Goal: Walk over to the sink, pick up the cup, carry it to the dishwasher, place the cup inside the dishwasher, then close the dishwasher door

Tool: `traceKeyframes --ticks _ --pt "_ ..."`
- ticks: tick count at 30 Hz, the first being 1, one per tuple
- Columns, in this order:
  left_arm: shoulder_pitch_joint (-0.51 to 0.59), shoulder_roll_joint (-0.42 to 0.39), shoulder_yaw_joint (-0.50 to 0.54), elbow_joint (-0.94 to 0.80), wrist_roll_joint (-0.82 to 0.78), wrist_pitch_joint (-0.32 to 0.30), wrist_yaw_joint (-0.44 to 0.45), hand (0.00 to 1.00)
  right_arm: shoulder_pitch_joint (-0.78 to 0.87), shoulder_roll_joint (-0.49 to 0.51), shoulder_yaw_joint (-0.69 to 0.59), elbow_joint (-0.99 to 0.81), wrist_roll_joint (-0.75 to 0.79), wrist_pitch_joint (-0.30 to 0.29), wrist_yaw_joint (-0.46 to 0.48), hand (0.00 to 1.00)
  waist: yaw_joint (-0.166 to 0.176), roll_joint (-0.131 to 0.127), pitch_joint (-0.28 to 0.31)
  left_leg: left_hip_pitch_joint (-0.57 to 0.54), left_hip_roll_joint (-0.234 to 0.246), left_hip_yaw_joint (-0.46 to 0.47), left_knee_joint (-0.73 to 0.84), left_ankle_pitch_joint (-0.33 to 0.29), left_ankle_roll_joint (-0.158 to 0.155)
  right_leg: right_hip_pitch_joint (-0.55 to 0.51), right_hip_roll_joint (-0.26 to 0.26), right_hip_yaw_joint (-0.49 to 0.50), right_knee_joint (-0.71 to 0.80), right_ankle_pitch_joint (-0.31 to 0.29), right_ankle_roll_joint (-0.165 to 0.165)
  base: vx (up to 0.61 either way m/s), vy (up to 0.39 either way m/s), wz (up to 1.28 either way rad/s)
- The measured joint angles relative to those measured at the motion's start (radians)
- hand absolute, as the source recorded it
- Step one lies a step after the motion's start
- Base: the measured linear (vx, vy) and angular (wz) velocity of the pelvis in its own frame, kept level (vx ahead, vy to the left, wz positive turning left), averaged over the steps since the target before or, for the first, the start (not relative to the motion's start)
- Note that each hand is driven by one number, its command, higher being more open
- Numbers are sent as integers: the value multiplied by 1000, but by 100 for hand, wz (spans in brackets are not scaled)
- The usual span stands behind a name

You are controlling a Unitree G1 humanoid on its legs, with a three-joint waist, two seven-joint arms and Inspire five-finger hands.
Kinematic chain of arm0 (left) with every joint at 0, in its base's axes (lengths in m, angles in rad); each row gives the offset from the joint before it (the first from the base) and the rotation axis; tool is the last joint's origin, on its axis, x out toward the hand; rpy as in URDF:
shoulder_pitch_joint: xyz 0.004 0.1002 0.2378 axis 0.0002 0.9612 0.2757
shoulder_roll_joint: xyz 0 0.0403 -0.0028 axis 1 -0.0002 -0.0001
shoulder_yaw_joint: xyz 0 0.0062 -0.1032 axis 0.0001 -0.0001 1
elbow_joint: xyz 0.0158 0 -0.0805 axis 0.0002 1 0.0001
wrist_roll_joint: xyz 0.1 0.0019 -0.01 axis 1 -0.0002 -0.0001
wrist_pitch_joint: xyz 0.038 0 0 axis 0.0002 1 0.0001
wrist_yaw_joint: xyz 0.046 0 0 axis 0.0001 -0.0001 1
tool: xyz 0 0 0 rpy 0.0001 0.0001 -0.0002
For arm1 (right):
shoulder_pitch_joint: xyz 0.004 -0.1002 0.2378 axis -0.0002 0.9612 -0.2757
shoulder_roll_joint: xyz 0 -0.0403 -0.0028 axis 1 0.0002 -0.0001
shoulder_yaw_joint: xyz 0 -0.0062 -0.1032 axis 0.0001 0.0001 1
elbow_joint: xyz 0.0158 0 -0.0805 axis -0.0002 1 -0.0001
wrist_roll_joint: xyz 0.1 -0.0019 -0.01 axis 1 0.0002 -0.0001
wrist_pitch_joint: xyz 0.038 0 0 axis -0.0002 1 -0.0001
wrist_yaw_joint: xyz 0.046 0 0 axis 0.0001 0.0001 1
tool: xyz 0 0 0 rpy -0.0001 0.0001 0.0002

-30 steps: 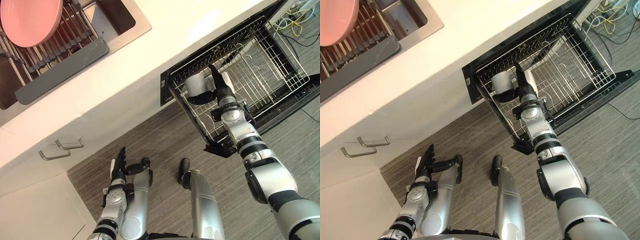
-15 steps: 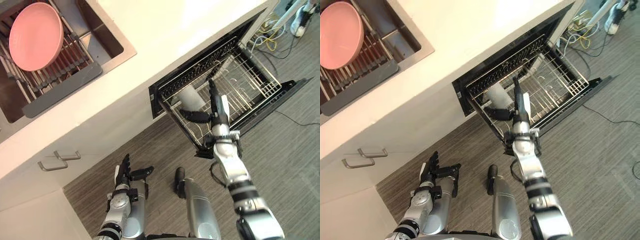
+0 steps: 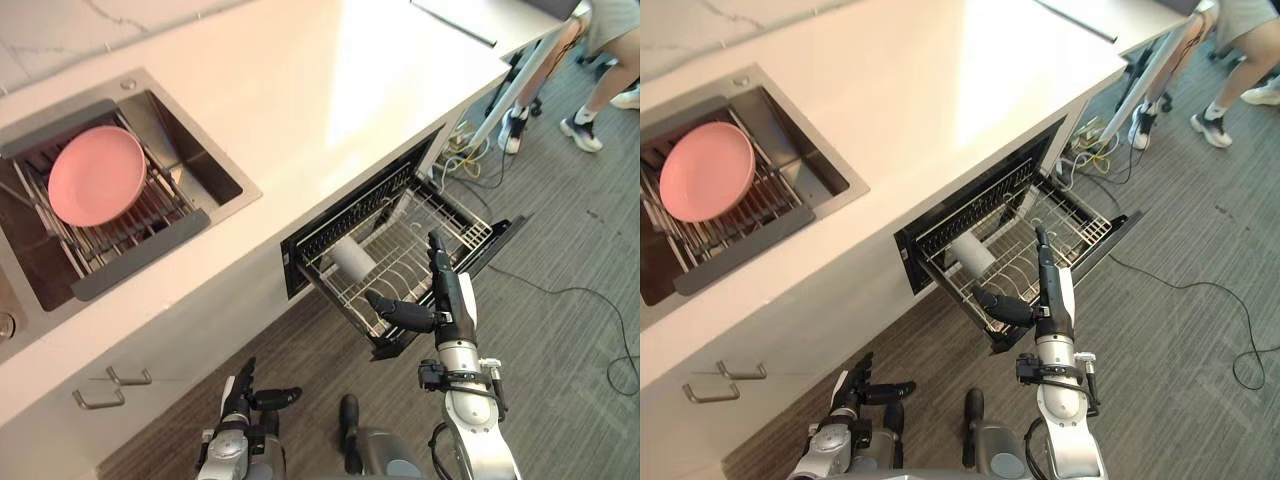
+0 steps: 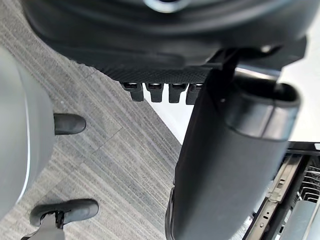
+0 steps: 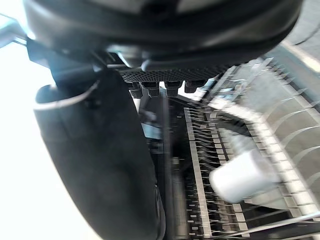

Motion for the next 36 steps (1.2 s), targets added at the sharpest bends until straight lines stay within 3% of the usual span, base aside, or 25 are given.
traceKeyframes --ticks 6,9,14,17,19,22,25,28,29,30,31,32,33,34,35,36 --pt "34 7 2 13 9 0 1 100 10 2 18 -52 -25 -11 7 100 4 37 -35 36 0 -2 -10 2 1 64 3 -1 -66 31 0 -11 7 1" --pt "40 13 2 17 9 -1 2 100 9 -6 20 -76 -27 -17 -2 100 6 43 -36 31 2 -11 8 -2 -1 70 5 -8 -60 29 -2 -35 -10 11" --pt "36 16 -1 23 9 -7 4 100 5 -37 27 -108 -58 -29 -36 100 18 60 -26 -31 6 -64 136 -63 -19 83 3 -83 3 -31 -14 -73 -11 43" --pt "35 20 -4 29 9 -7 4 100 7 -50 18 -111 -58 -30 -52 100 16 65 -23 -33 73 96 128 -70 2 126 -18 -153 -31 -32 -6 -42 15 70" --pt "31 20 -17 29 9 -8 6 100 0 -60 -5 -111 -63 -30 -68 100 12 69 -26 -39 99 187 105 -32 12 132 -43 -207 -33 -39 6 39 85 92" --pt "30 18 -25 26 6 -8 20 100 -22 -74 -37 -110 -73 -28 -79 100 24 68 -26 -15 53 207 36 8 20 124 -102 -238 5 -63 47 117 131 40" --pt "36 29 -68 29 18 -7 19 100 -30 -71 -39 -110 -106 -27 -80 100 18 54 -26 58 -33 189 8 -22 43 123 -216 -249 186 -169 99 222 197 35" --pt "44 36 -94 28 28 -9 19 100 -47 -70 -36 -100 -141 -20 -80 100 9 50 -32 151 -93 170 -49 -30 55 60 -300 -203 450 -184 86 275 204 29" --pt "49 38 -94 25 28 -8 19 100 -54 -68 -34 -93 -144 -18 -80 100 3 37 -35 170 -105 150 -51 -39 71 21 -316 -161 558 -167 60 230 79 37" --pt "52 44 -94 20 28 -8 20 100 -59 -68 -35 -82 -145 -18 -79 100 -1 30 -32 188 -103 125 -45 -46 81 -28 -314 -112 661 -138 20 279 79 51" --pt "60 51 -93 12 26 -5 18 100 -62 -68 -34 -64 -148 -18 -78 100 -9 29 -34 191 -93 104 -37 -47 83 -62 -289 -69 716 -180 28 275 8 60" --pt "60 52 -94 5 26 -5 18 100 -74 -71 -34 -49 -155 -17 -76 100 -10 25 -35 191 -70 82 -19 -47 83 -97 -222 -22 711 -242 28 245 -39 66" --pt "62 51 -84 9 24 -1 18 100 -83 -70 -33 -48 -155 -18 -73 100 -17 27 -34 192 -50 62 -6 -47 82 -126 -154 15 659 -264 27 239 -56 62" --pt "64 49 -74 11 22 1 17 100 -86 -71 -33 -50 -156 -19 -72 100 -22 27 -34 192 -44 49 -3 -48 80 -139 -123 35 623 -266 28 276 -131 72" --pt "67 49 -70 12 10 3 12 100 -90 -79 -36 -57 -155 -19 -72 100 -28 25 -35 191 -38 21 9 -58 63 -153 -64 80 506 -255 39 230 -132 89" --pt "73 60 -67 7 -4 7 -11 100 -89 -85 -35 -64 -155 -19 -71 100 -31 4 -45 187 -58 6 30 -81 27 -142 -44 114 332 -105 26 280 -173 101"
